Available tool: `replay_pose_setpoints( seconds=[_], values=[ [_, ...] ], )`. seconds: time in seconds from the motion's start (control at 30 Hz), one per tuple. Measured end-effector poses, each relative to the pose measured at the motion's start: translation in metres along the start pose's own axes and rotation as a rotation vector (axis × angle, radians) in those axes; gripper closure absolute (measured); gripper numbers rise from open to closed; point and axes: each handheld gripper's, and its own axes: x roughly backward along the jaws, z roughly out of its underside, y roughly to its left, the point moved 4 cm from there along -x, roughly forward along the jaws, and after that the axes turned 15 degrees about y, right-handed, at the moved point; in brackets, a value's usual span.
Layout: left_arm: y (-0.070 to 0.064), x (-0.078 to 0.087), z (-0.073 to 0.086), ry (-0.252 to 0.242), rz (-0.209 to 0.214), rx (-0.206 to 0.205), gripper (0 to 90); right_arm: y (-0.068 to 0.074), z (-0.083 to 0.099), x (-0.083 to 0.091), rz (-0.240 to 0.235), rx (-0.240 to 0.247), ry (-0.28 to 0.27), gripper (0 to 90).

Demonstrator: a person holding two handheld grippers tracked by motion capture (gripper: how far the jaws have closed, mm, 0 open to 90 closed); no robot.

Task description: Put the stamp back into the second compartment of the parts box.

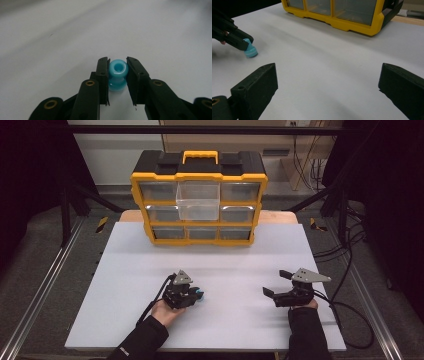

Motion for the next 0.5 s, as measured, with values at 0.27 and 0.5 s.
replay_pose_setpoints(
  seconds=[0.27,0.5],
  values=[
    [0.003,0.008,0.000,-0.018,0.006,0.011,72.1,0.000,0.000,-0.001,-0.002,-0.003,0.005,2.7],
    [0.005,0.018,-0.001,-0.038,0.010,0.010,72.1,0.000,0.000,-0.001,-0.001,-0.005,0.009,2.7]
  ],
)
